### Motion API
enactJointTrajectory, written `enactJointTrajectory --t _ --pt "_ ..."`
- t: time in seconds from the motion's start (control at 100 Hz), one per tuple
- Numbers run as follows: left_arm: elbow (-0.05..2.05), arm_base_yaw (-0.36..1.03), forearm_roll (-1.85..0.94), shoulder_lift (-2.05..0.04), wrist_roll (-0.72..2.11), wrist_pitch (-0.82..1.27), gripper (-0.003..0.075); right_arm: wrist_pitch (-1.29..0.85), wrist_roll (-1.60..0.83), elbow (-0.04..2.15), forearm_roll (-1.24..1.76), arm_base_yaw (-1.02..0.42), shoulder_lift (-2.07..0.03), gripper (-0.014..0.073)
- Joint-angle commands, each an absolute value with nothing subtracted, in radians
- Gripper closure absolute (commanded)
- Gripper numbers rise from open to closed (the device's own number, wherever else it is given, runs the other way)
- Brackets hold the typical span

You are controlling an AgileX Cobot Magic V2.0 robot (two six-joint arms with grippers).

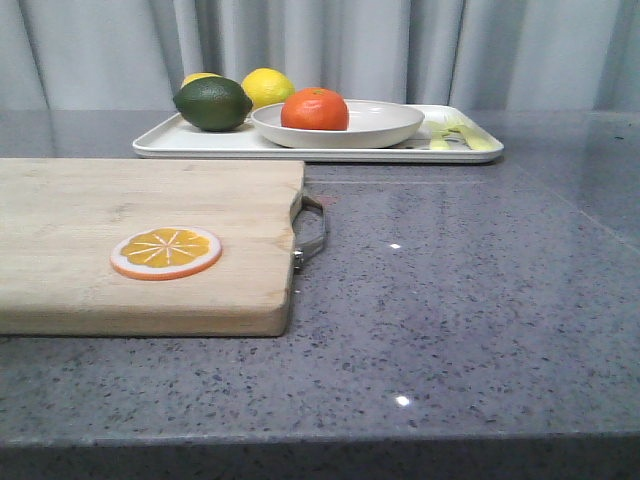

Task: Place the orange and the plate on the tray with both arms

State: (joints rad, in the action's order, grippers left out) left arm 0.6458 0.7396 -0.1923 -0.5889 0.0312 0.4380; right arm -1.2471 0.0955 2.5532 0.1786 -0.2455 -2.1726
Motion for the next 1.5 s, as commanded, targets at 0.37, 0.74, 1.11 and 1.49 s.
enactJointTrajectory --t 0.37,0.74,1.11,1.49 --pt "0.672 0.741 -0.201 -0.59 0.024 0.363 0.0741 -1.318 0.084 2.519 0.174 -0.24 -1.971 0.066" --pt "0.672 0.741 -0.201 -0.59 0.024 0.363 0.0741 -1.177 0.009 2.193 0.173 -0.24 -1.728 0.066" --pt "0.672 0.741 -0.201 -0.59 0.024 0.363 0.0741 -0.971 -0.034 1.78 0.174 -0.24 -1.442 0.066" --pt "0.672 0.741 -0.201 -0.58 0.024 0.38 0.0741 -0.67 -0.091 1.259 0.174 -0.24 -1.113 0.066"
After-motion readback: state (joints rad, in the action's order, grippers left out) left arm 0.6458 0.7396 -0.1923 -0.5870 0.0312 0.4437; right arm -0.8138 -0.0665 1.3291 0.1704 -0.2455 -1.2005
